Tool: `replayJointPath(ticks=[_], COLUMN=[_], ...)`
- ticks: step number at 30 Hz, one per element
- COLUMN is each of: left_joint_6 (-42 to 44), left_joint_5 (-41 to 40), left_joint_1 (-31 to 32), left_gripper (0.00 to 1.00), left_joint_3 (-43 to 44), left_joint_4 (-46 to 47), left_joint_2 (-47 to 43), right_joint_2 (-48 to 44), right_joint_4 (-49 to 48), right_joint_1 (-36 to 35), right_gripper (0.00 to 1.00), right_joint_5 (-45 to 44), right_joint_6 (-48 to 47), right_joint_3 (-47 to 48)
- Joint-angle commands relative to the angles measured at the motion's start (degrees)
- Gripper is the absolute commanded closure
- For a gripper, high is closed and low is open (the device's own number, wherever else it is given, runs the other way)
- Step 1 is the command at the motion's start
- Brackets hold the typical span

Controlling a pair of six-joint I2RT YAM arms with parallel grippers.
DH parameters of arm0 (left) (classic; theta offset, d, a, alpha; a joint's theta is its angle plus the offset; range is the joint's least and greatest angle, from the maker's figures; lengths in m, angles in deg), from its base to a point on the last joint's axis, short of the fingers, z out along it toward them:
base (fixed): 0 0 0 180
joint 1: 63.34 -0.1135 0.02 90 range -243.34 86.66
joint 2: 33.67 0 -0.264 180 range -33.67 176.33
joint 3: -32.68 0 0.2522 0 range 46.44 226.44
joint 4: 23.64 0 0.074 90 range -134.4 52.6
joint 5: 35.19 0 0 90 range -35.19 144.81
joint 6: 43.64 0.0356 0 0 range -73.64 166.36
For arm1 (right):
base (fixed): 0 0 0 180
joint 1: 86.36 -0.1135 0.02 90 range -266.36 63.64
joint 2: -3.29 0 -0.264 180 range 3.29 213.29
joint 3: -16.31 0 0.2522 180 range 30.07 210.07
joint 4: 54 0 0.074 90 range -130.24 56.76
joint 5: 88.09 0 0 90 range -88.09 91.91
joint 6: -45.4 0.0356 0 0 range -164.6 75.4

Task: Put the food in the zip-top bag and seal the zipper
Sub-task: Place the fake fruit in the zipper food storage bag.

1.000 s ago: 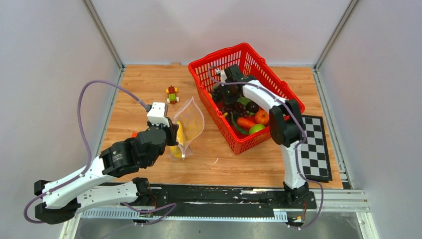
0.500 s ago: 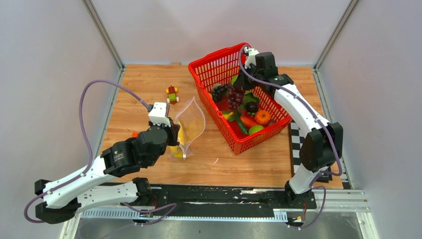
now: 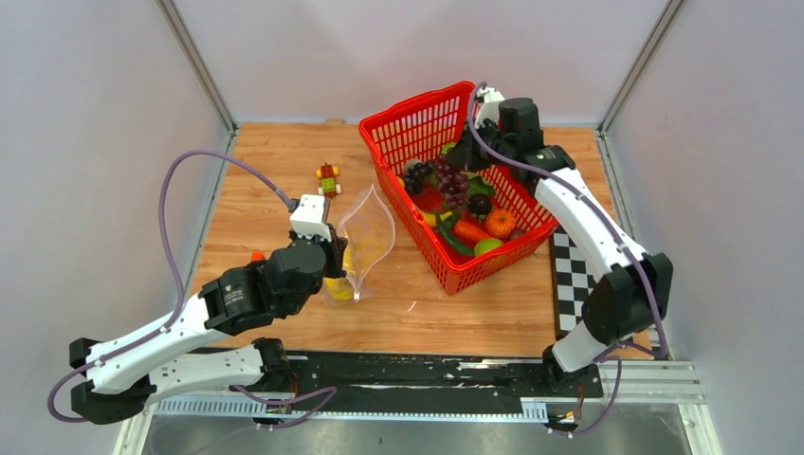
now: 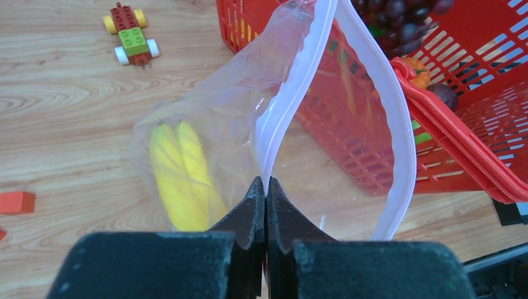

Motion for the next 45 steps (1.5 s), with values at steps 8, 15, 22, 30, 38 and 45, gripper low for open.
replayJointPath(ticks=[8, 15, 22, 30, 38, 45], left_joint_6=[0.43, 0.49, 0.88, 0.12, -0.35, -0.61], left_joint_5=[1.15, 1.00, 0.99, 2.52, 3.58, 4.85], left_joint_1=[-0.21, -0.17, -0.51, -1.99, -2.89, -2.94], left_gripper=[1.00, 1.00, 1.00, 1.00, 1.00, 1.00], left_joint_3=[-0.22, -0.40, -0.01, 0.06, 0.04, 0.28], left_joint_4=[3.65, 4.62, 6.44, 8.62, 8.98, 9.02], left_joint_2=[2.17, 2.89, 5.91, 8.50, 8.13, 7.51], right_joint_2=[-13.26, -14.70, -16.73, -17.95, -19.55, -18.60], right_joint_4=[-2.78, -1.17, -0.48, 1.37, -1.96, -8.21], right_joint_1=[0.10, -0.22, -2.44, -9.36, -18.82, -23.03], right_gripper=[1.00, 1.00, 1.00, 1.00, 1.00, 1.00], right_joint_5=[2.94, 7.78, 11.05, 11.17, 8.25, 5.67], right_joint_6=[-0.45, 0.71, 2.57, 2.13, 3.79, 7.16], right_joint_3=[2.40, 4.80, 5.81, 9.67, 9.29, 3.31])
